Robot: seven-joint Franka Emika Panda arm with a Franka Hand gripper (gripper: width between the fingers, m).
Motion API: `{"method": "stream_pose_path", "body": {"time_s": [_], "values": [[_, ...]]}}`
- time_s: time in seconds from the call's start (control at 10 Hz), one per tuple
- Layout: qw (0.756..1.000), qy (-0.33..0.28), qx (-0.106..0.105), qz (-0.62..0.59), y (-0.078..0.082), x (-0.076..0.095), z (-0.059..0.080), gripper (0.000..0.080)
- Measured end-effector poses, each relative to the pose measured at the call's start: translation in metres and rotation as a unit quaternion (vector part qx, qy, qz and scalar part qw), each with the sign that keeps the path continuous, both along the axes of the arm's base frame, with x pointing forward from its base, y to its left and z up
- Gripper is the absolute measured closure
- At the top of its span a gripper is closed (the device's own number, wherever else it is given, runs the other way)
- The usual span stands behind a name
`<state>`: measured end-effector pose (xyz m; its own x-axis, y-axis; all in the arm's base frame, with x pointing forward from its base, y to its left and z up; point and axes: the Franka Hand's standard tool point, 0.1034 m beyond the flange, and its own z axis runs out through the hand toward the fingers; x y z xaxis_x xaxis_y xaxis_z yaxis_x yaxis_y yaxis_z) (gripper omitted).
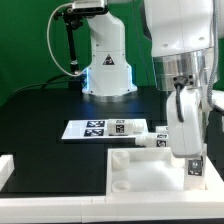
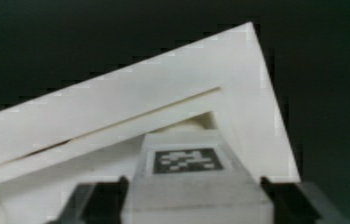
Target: Assemble one leg
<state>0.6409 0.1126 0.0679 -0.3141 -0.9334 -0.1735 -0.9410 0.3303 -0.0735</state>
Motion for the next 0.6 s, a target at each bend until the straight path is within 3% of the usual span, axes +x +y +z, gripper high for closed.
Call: {"method": "stream_pose_path", "body": {"time_s": [0.2, 0.4, 0.5, 0.6], "values": [[1.0, -0.007, -0.001, 0.029, 0.003, 0.002, 0.009, 0.0182], [0.998, -0.03, 0.004, 0.061, 0.004, 0.011, 0.04, 0.016], [0.998, -0.031, 0.007, 0.062, 0.004, 0.013, 0.046, 0.0151], [0.998, -0.028, 0.006, 0.063, 0.004, 0.011, 0.042, 0.0151]]}}
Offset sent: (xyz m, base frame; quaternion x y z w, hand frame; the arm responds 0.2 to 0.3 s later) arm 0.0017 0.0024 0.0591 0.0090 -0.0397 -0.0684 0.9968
